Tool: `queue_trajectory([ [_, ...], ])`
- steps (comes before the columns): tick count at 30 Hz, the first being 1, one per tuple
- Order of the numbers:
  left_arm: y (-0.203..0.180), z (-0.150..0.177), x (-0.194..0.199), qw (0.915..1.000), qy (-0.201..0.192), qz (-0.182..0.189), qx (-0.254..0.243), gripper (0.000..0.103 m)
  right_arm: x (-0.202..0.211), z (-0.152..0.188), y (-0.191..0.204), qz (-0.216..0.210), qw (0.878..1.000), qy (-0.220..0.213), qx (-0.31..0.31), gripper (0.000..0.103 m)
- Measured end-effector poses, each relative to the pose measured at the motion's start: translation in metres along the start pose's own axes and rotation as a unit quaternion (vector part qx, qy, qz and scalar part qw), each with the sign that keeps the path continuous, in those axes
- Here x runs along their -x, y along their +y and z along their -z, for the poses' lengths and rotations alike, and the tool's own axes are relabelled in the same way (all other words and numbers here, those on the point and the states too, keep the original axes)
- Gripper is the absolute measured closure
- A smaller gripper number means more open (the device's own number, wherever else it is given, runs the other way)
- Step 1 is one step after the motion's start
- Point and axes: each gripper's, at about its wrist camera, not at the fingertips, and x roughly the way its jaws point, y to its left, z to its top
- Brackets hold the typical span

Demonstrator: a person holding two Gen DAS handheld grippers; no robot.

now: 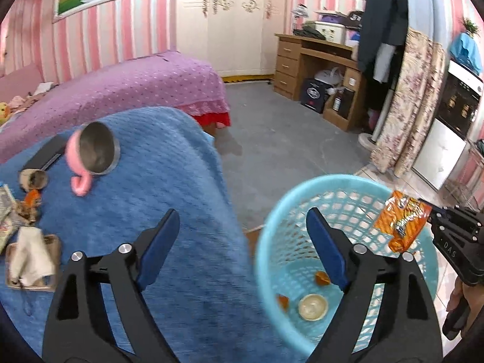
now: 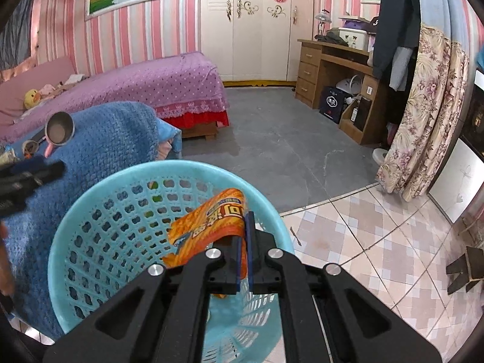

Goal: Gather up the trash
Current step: 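Open both tools to drop the peel and snack bag into the basket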

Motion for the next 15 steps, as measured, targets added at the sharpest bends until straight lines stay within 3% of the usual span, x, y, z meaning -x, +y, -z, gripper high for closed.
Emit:
queue_trajectory([
  [5,0.025,-0.006,0.017,0.9996,-0.011,-0.024,0.01,0.015,-0.006,-0.001,0.007,0.001,1.0,0.023,-0.007,0.098],
  [6,0.031,-0.006,0.02,0.9995,-0.012,-0.026,0.013,0.015,-0.007,-0.002,0.009,0.003,1.0,0.025,-0.009,0.092],
  [7,0.04,-0.005,0.024,0.9993,-0.014,-0.028,0.019,0.015,-0.006,-0.002,0.01,0.004,1.0,0.025,-0.01,0.074],
  [9,0.049,-0.004,0.029,0.9991,-0.016,-0.032,0.025,0.014,-0.004,-0.003,0.014,0.005,1.0,0.023,-0.012,0.051],
  [12,0.064,0.0,0.036,0.9985,-0.017,-0.043,0.028,0.013,-0.006,-0.004,0.019,0.009,0.999,0.031,-0.013,0.05],
  [15,0.078,0.004,0.04,0.998,-0.015,-0.052,0.031,0.013,-0.005,-0.004,0.022,0.011,0.999,0.037,-0.023,0.029],
])
